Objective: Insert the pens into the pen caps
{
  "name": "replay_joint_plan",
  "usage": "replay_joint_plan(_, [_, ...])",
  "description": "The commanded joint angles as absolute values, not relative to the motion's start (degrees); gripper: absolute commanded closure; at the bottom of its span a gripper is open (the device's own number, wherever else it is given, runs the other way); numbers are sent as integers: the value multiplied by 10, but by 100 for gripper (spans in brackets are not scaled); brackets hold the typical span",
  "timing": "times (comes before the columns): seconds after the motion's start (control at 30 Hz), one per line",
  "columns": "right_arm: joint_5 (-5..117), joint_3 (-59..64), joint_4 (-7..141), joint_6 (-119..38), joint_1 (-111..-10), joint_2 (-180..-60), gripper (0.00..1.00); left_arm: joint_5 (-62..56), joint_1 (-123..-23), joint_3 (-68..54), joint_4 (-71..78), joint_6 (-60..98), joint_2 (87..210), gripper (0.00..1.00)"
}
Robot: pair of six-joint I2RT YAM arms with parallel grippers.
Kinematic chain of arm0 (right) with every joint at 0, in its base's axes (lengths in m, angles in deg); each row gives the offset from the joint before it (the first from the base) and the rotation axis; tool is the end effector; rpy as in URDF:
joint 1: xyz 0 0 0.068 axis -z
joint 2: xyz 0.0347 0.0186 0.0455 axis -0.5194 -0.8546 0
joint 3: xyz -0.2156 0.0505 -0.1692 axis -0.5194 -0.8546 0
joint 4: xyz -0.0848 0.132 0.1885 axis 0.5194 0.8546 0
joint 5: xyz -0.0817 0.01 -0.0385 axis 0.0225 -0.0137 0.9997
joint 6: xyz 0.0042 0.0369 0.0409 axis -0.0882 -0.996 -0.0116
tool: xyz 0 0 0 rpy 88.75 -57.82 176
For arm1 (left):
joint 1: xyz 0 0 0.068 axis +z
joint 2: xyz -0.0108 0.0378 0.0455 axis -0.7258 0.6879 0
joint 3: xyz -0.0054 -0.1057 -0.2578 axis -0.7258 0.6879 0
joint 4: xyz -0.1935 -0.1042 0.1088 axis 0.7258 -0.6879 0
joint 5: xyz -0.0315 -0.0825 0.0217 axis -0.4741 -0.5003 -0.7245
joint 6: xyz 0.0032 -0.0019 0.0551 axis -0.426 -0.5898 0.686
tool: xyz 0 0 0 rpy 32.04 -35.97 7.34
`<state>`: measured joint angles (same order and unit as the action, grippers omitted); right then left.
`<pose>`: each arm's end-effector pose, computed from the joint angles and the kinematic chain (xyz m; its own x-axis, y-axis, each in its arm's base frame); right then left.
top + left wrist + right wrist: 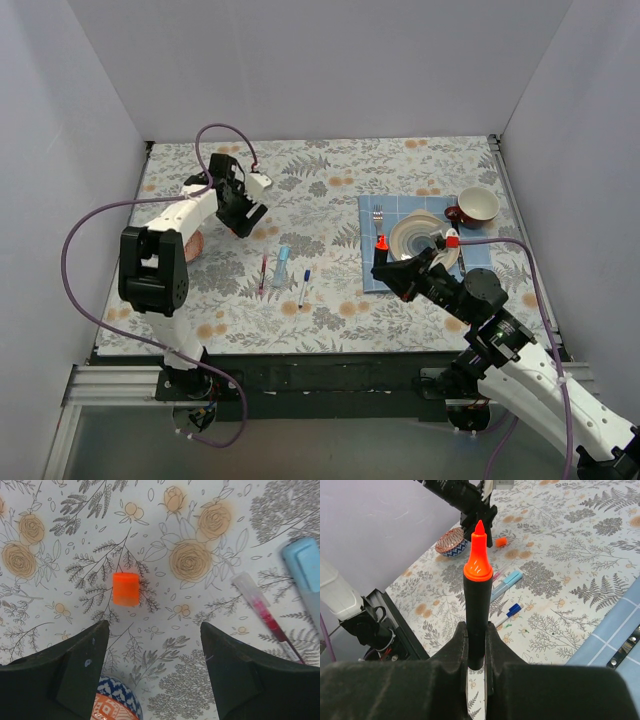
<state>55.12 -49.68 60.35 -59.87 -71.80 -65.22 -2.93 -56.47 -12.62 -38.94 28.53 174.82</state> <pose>0.0872 0.0819 0.2885 -0.2970 0.3232 -0.8985 -0.6968 0.5700 0.4354 0.3500 -0.0670 0.2372 -0.8995 0.1156 -0.4213 0.1952 0.9691 -0.1508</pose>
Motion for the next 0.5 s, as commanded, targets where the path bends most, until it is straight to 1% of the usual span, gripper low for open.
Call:
replay_joint_plan(0.0, [571,-472,589,-583,-716,-639,99,-9,-553,-149,-379,329,1768,28])
replay_joint_plan(0.17, [579,-481,583,-580,-718,-638,99,-16,-547,-156,-369,343,1802,30])
replay_joint_plan(0.27, [590,-481,585,-571,-722,-638,99,-17,-544,-161,-357,351,1818,29])
replay_joint_plan(0.47, [602,-486,582,-566,-724,-639,99,-23,-532,-172,-347,349,1856,33])
